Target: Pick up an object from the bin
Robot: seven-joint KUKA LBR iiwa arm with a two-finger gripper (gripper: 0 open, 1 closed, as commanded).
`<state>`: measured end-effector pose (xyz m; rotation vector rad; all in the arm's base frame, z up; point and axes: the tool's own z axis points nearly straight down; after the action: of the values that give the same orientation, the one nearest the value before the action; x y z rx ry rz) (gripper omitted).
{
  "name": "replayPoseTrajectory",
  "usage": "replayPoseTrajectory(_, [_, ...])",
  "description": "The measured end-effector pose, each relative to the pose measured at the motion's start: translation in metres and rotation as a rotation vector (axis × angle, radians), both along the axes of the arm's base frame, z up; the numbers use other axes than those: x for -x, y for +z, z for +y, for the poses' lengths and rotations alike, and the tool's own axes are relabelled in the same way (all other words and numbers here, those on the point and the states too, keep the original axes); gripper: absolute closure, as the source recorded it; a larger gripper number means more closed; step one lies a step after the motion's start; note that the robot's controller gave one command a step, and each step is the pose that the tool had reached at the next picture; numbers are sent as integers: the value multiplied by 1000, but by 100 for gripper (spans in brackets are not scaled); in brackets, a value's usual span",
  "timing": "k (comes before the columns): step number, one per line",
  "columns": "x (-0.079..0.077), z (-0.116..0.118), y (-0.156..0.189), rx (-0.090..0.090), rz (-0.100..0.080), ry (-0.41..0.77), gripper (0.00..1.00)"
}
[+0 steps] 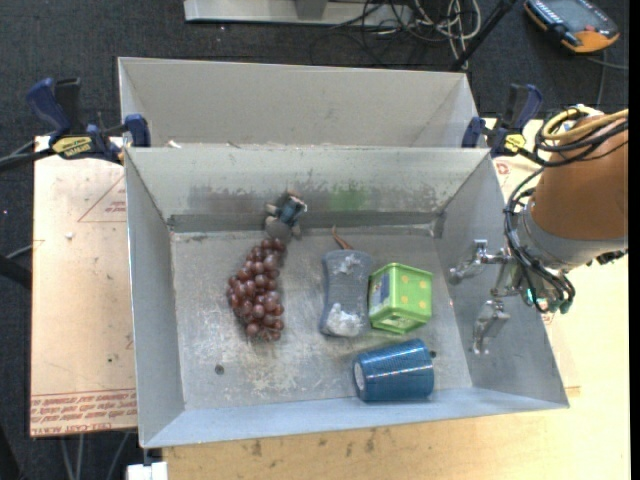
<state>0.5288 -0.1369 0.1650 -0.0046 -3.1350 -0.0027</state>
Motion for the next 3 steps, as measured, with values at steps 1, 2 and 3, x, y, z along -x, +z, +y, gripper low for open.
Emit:
replayPoseTrajectory(1, [-2,0,4,1,-8,3,0])
replayPoseTrajectory(2, [-14,21,-25,4,-12,80,0])
replayPoseTrajectory(3, [9,43,-65,1,-10,75,0])
